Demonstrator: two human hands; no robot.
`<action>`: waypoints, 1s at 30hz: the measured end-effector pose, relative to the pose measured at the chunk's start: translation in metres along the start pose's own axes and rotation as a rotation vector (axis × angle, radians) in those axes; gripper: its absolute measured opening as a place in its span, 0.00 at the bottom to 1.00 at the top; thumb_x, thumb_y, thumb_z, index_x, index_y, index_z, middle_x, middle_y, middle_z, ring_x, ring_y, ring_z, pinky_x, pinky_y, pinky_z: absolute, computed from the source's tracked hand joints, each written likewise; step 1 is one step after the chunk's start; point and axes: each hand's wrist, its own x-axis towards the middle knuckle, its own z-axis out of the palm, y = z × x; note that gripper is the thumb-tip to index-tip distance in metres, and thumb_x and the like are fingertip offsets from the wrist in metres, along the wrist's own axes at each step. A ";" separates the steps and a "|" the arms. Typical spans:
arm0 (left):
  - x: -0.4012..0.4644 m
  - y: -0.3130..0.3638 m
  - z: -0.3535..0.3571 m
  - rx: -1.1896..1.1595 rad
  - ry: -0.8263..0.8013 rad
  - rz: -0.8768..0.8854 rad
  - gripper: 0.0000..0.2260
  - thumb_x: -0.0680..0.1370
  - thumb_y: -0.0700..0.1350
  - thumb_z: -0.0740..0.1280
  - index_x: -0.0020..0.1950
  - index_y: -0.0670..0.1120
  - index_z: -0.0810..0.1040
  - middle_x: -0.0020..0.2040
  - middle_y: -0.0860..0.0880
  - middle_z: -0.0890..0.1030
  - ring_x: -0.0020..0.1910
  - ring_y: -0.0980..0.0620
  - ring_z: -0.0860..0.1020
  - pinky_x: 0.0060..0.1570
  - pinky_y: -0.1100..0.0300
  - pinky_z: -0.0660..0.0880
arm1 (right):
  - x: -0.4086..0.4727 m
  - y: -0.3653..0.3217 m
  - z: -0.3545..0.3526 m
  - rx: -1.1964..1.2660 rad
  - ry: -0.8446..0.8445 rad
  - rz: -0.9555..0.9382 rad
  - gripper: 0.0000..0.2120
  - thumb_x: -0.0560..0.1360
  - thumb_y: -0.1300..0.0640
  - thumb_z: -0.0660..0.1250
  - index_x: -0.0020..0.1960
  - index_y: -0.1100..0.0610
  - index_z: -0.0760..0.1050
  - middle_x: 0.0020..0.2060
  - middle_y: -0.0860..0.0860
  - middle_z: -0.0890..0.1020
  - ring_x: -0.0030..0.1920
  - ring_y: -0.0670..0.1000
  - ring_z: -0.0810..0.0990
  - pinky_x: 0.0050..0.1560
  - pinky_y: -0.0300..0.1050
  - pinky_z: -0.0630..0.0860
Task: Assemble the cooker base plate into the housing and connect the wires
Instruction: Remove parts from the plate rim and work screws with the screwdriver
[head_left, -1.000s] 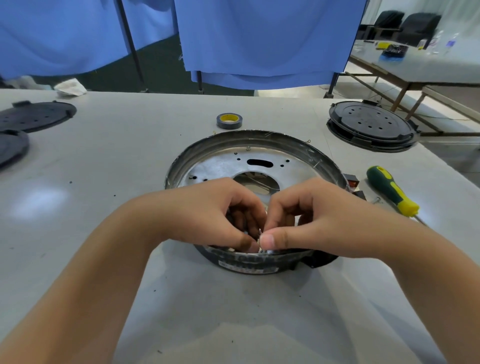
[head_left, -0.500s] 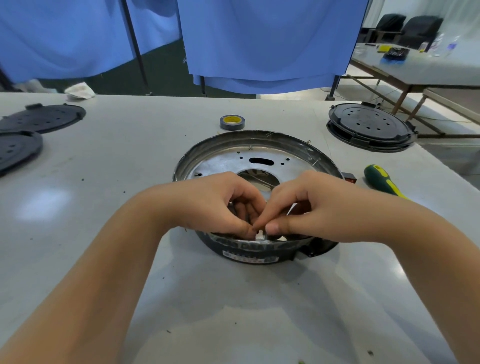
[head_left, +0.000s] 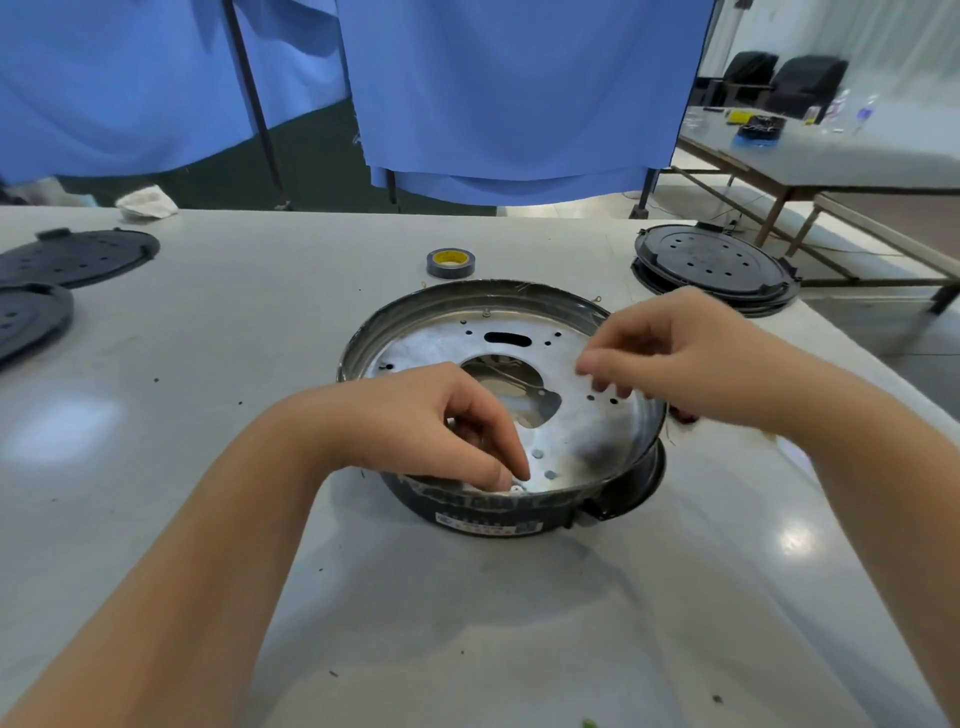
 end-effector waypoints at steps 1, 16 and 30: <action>0.000 0.000 0.000 0.008 -0.004 0.011 0.04 0.71 0.51 0.72 0.45 0.58 0.85 0.30 0.57 0.75 0.29 0.62 0.71 0.31 0.72 0.67 | 0.002 0.009 -0.006 -0.024 0.068 0.039 0.07 0.73 0.47 0.68 0.41 0.49 0.82 0.34 0.44 0.84 0.34 0.43 0.81 0.39 0.44 0.78; 0.005 -0.003 0.007 0.069 0.078 -0.006 0.04 0.70 0.55 0.74 0.41 0.57 0.85 0.29 0.55 0.76 0.31 0.60 0.71 0.33 0.68 0.68 | 0.005 0.127 -0.016 -0.467 0.365 0.712 0.27 0.71 0.46 0.71 0.62 0.59 0.67 0.55 0.59 0.75 0.52 0.59 0.74 0.45 0.49 0.71; 0.004 0.000 0.008 0.072 0.121 -0.005 0.03 0.70 0.52 0.75 0.37 0.56 0.84 0.28 0.58 0.78 0.28 0.63 0.72 0.31 0.72 0.67 | 0.002 0.114 -0.028 -0.103 0.538 0.570 0.22 0.71 0.48 0.72 0.60 0.58 0.74 0.46 0.54 0.79 0.40 0.52 0.78 0.40 0.45 0.73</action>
